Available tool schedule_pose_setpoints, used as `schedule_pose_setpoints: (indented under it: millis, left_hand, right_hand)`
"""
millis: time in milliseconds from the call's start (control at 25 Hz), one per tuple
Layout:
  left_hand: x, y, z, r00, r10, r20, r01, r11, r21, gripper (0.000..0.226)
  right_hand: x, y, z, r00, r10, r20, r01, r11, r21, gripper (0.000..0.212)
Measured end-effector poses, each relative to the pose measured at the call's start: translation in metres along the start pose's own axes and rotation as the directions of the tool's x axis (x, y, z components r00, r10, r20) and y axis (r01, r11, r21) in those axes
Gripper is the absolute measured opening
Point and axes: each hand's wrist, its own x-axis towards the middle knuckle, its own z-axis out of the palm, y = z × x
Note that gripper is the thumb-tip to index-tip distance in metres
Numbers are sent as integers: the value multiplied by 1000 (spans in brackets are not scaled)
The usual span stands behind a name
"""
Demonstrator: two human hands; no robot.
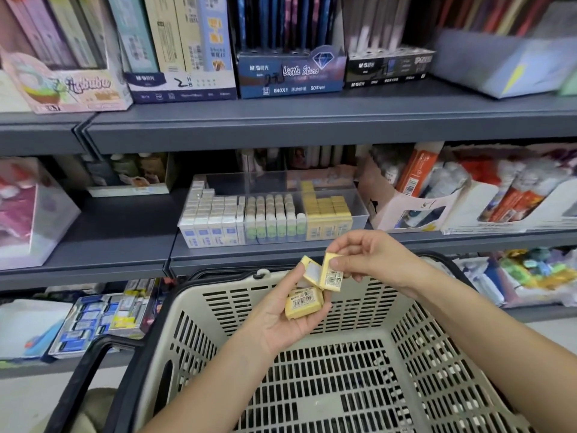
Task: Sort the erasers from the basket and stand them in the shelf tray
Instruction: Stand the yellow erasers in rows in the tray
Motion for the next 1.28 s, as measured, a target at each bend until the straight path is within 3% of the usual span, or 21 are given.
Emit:
schedule_pose_setpoints:
  millis: [160,360,520,600,760,960,1120,1280]
  left_hand:
    - [-8,7,9,999,29,-32,-30,999,-13,53]
    - [-11,49,31,982,189,-30,-188,982,27,60]
    - [-4,67,31,956,291,-37,-286,953,102,63]
    - [-1,69,26,955,296,-36,-291,951,108,64]
    - [5,73,17,957,290,-22,-285,948,139,60]
    - [10,80,11,947,320,13,-316,926,208,27]
    - [12,85,9,940,341,16,-336,913,232,26]
    - [11,86,9,936,353,-7,-342,911,230,41]
  right_hand:
    - [25,-10,-13,982,-56,-179,58,998,7,14]
    - [87,-31,-41,916,-136,-376,74,982,-174,17]
    - [128,-37,-56,857,-199,-475,-106,834,-542,33]
    - [140,-34,-58,838,-268,-476,-87,794,-601,35]
    - [161,-26,-50,823,-422,-380,-10,658,-753,17]
    - [199,-9,-48,916,-295,-273,-31,625,-780,20]
    - [214,4,-49,925,-285,-250,-65,532,-844,22]
    - [206,-6,-50,950,-223,-220,-71,530,-845,24]
